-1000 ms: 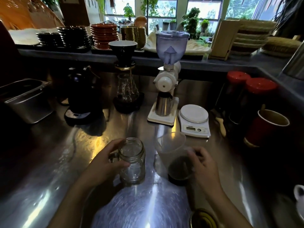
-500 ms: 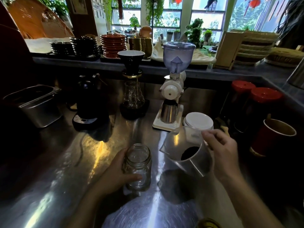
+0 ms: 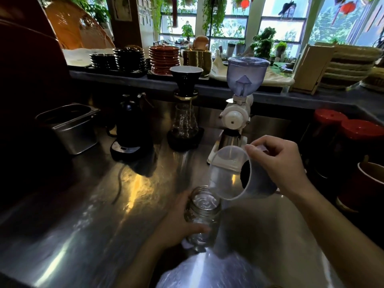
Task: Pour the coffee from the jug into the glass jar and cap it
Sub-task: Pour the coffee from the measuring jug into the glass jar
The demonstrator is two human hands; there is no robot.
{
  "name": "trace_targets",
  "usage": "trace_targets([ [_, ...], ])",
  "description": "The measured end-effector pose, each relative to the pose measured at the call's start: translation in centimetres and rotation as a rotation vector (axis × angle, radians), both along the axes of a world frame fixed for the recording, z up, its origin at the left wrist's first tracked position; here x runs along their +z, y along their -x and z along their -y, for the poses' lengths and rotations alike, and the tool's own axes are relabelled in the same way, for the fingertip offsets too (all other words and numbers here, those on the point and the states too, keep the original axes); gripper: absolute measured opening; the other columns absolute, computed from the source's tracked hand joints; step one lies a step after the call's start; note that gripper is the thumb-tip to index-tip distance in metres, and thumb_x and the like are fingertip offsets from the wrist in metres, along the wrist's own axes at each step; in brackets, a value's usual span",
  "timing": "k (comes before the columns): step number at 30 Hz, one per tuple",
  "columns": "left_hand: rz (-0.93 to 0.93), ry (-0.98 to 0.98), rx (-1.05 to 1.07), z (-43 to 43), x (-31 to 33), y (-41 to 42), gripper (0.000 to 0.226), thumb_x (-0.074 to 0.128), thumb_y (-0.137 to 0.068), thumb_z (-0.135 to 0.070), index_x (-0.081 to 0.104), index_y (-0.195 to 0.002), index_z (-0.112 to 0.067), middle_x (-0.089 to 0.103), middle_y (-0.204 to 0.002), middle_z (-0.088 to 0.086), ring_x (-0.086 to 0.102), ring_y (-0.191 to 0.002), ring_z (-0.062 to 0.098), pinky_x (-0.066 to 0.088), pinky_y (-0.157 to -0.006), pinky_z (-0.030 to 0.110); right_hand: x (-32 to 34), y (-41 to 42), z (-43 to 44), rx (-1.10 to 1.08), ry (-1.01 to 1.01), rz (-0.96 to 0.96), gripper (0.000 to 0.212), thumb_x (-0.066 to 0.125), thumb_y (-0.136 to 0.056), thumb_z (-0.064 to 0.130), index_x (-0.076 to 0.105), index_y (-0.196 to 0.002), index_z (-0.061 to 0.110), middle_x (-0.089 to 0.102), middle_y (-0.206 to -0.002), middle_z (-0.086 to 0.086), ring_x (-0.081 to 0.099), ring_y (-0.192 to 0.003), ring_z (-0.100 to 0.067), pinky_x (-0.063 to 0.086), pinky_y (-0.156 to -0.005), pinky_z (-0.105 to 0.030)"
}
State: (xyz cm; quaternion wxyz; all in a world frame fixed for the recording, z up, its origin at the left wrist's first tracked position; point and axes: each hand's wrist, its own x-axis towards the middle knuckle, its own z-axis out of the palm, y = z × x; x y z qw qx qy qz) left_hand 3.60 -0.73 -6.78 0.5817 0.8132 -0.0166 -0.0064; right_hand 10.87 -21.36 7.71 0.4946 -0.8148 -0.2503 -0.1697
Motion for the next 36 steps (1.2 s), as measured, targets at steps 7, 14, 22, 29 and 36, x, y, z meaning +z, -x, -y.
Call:
trace_targets([
  [7, 0.005, 0.007, -0.013, 2.7, 0.1, -0.7, 0.083, 0.089, -0.056, -0.021, 0.040, -0.120, -0.042, 0.050, -0.131, 0.001, 0.053, -0.117, 0.010, 0.047, -0.101, 0.035, 0.7, -0.4, 0.7, -0.007, 0.154, 0.059, 0.013, 0.066, -0.080, 0.014, 0.064, -0.072, 0.005, 0.064, -0.069, -0.010, 0.059, -0.070, -0.019, 0.045, -0.059, -0.027],
  [14, 0.000, -0.013, -0.032, 3.7, 0.0, -1.3, 0.089, 0.089, -0.058, -0.023, 0.036, -0.128, -0.037, 0.049, -0.134, 0.002, 0.047, -0.125, 0.018, 0.041, -0.107, 0.044, 1.8, -0.6, 1.1, 0.029, 0.270, 0.123, 0.017, 0.067, -0.080, 0.016, 0.063, -0.070, 0.003, 0.062, -0.065, -0.015, 0.059, -0.064, -0.028, 0.049, -0.058, -0.037],
  [22, 0.016, -0.030, -0.008, 3.8, -0.2, -1.0, 0.082, 0.086, -0.053, -0.038, 0.035, -0.113, -0.058, 0.049, -0.133, -0.003, 0.047, -0.123, 0.014, 0.043, -0.105, 0.043, 2.0, -1.3, 0.3, 0.086, 0.399, 0.226, 0.027, 0.071, -0.073, 0.017, 0.060, -0.061, -0.005, 0.060, -0.057, -0.020, 0.053, -0.056, -0.034, 0.039, -0.056, -0.032],
  [29, 0.027, -0.043, 0.004, 4.0, -0.3, -1.0, 0.082, 0.084, -0.051, -0.044, 0.031, -0.110, -0.064, 0.045, -0.134, -0.006, 0.045, -0.123, 0.013, 0.043, -0.105, 0.041, 2.5, -1.3, -0.4, 0.173, 0.522, 0.297, 0.028, 0.072, -0.073, 0.018, 0.059, -0.058, -0.001, 0.059, -0.054, -0.015, 0.050, -0.051, -0.029, 0.031, -0.066, -0.020],
  [36, 0.029, -0.011, -0.004, 3.9, -0.3, -1.1, 0.083, 0.087, -0.056, -0.032, 0.031, -0.104, -0.069, 0.045, -0.134, -0.006, 0.046, -0.121, 0.010, 0.041, -0.095, 0.022, 2.5, -1.5, -0.8, 0.209, 0.603, 0.363, 0.030, 0.075, -0.072, 0.012, 0.056, -0.053, -0.002, 0.054, -0.049, -0.012, 0.047, -0.048, -0.027, 0.028, -0.067, -0.016],
])
